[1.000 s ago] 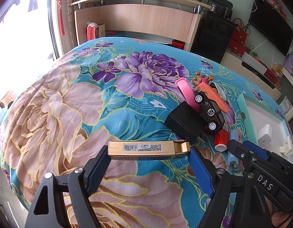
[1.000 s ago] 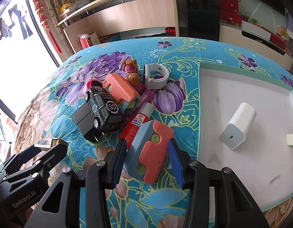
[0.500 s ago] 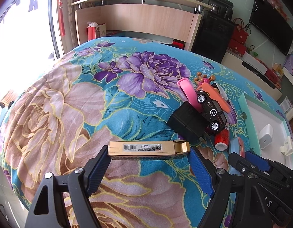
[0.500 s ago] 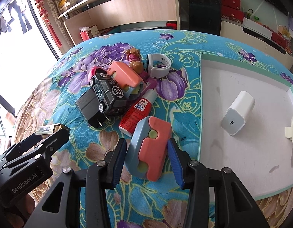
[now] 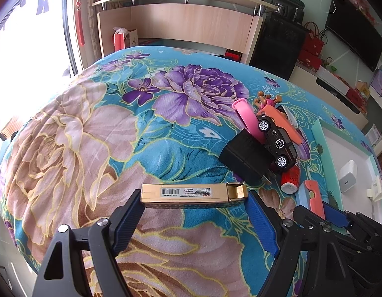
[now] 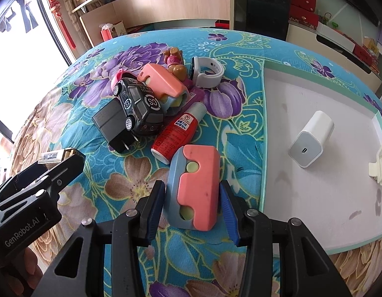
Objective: Organize rigid objects
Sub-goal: 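Grasp the pink-and-blue toy with the right tool while the left tool holds the harmonica box, then carry the harmonica box with the left tool while the right tool carries the toy over the tray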
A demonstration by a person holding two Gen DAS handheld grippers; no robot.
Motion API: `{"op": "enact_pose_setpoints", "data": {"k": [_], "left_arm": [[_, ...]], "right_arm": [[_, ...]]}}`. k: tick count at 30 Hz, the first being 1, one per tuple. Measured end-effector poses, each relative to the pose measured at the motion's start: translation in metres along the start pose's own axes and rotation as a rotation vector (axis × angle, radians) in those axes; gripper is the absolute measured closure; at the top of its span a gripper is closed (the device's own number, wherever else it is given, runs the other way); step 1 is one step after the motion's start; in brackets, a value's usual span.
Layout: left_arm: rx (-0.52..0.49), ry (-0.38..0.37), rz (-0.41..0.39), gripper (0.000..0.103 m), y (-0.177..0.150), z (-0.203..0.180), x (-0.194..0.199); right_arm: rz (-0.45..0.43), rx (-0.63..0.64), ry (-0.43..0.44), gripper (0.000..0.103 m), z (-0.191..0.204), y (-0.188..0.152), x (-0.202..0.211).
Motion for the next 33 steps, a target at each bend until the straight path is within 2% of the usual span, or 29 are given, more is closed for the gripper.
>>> {"op": "enact_pose_setpoints", "data": {"k": [5,12,18,27,33], "left_arm": [[-0.006,0.0,0.009,0.019,0.0,-0.001,-0.002],[-0.009,0.006,0.015,0.019,0.0,-0.001,-0.004],[-0.009,0.013,0.005,0.019,0.001,-0.001,-0.001],[-0.029,0.025,-0.019,0.019,0.005,-0.006,0.007],[-0.066,0.033,-0.031,0.019,0.011,-0.018,0.014]], "right_arm": [[-0.005,0.047,-0.055,0.057,0.007,-0.003,-0.004],[-0.013,0.075,-0.076,0.057,0.009,-0.005,-0.007],[-0.075,0.065,-0.062,0.059,0.007,-0.002,0.007],[-0.17,0.018,0.006,0.059,-0.002,0.01,0.039],[-0.19,-0.033,0.049,0.059,-0.018,0.016,0.05]]}}
Point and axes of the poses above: each gripper's, at about its wrist camera, not at the fingertips, and x roughly against the way its jaws point, z to its left, y to its top, the point moved 2 cm from there along -x, roughly the way its jaws point, and after that the axes turned 13 degrees about -x, right-handed, at the moved point
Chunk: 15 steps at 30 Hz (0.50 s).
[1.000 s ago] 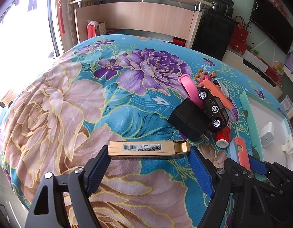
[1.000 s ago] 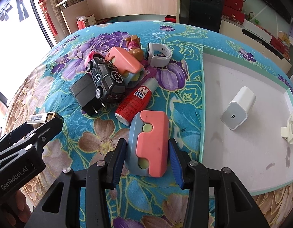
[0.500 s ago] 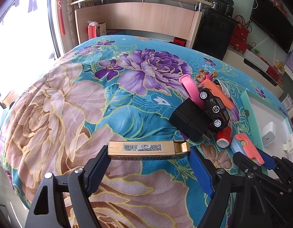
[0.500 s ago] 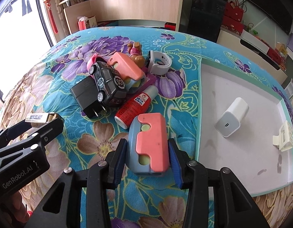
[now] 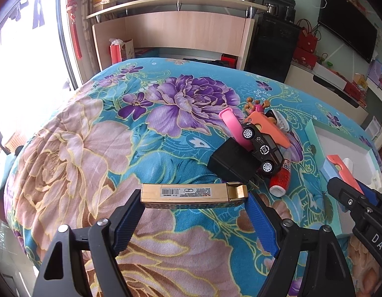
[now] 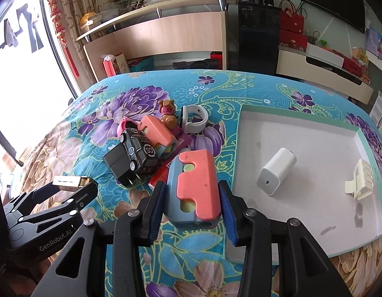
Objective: Organize rigid objects
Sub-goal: 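Carry the harmonica box with the left tool while the right tool carries the toy over the tray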
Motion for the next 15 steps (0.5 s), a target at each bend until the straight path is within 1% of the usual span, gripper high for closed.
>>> {"op": "enact_pose_setpoints", "data": {"k": [5,8,12,15], "left_arm": [[-0.04,0.002,-0.01,0.019,0.009,-0.013,0.007],[-0.077,-0.012,-0.018,0.019,0.018,-0.028,0.012],[-0.151,-0.053,-0.044,0.019,0.032,-0.062,0.019],[-0.211,-0.1,-0.065,0.019,0.042,-0.094,0.023]], "right_arm": [[-0.021,-0.071,-0.012,0.059,-0.029,0.009,0.009],[-0.029,-0.128,-0.05,0.059,-0.056,0.013,0.014],[-0.031,-0.21,-0.128,0.059,-0.098,0.016,0.017],[-0.039,-0.277,-0.151,0.06,-0.126,0.017,0.022]]}}
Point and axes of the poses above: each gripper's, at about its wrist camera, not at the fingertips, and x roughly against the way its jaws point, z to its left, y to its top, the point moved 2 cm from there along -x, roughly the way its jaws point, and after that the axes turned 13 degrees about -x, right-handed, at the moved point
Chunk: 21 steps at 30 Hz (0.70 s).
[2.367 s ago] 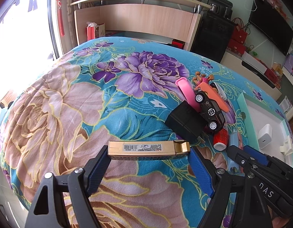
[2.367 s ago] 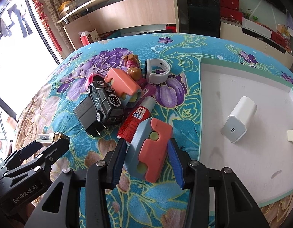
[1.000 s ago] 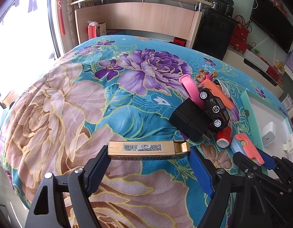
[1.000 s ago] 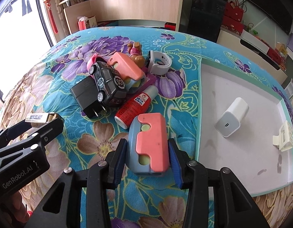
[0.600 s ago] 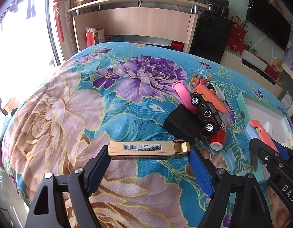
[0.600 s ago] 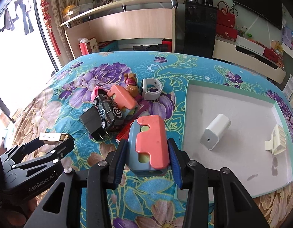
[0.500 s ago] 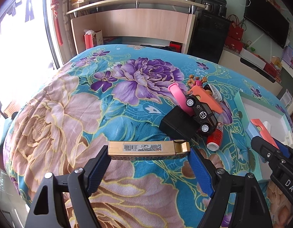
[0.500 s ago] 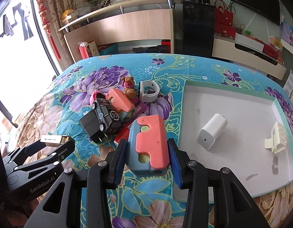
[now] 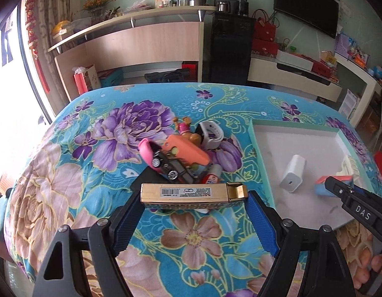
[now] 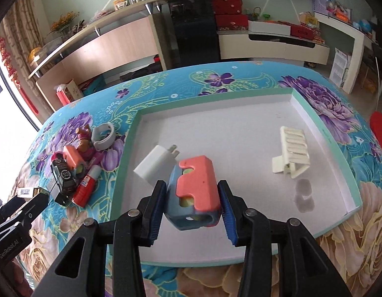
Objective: Organize rigid objects
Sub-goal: 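Carry the harmonica box with the left tool while the right tool carries the toy over the tray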
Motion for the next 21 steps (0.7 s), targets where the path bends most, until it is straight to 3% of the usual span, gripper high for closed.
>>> {"op": "enact_pose_setpoints", "data": {"k": [3,10,21], "left_arm": [[-0.07,-0.031,-0.011,0.019,0.012,-0.031,-0.003],[-0.185,-0.085,0.017,0.019,0.02,-0.088,-0.022],[-0.257,-0.094,0.053,0.019,0.021,-0.119,-0.045]], "right_arm": [[-0.009,-0.048,-0.009,0.071,-0.019,0.006,0.002],[0.011,-0.103,0.002,0.072,-0.044,0.009,-0.002],[0.015,-0.147,0.038,0.072,-0.056,0.011,0.0]]}}
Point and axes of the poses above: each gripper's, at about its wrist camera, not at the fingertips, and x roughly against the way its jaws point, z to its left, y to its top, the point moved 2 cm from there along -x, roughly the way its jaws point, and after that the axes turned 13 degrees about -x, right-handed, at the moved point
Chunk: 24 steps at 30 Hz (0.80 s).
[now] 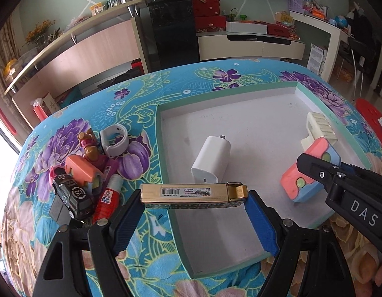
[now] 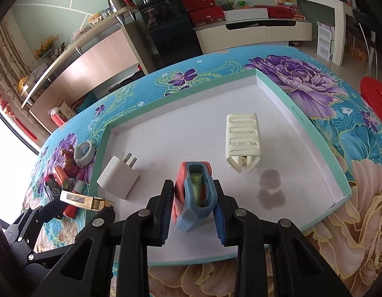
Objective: Organize rigid objects
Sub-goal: 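Carry the harmonica box with the left tool while the right tool carries the toy over the tray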
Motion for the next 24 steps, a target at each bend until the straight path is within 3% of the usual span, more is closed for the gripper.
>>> {"op": "enact_pose_setpoints", "data": {"k": [24], "left_arm": [[-0.031,0.015,0.012,0.018,-0.002,-0.009,-0.012]], "right_arm": [[-0.002,0.017,0.023,0.072,0.005,-0.001,0.002]]}}
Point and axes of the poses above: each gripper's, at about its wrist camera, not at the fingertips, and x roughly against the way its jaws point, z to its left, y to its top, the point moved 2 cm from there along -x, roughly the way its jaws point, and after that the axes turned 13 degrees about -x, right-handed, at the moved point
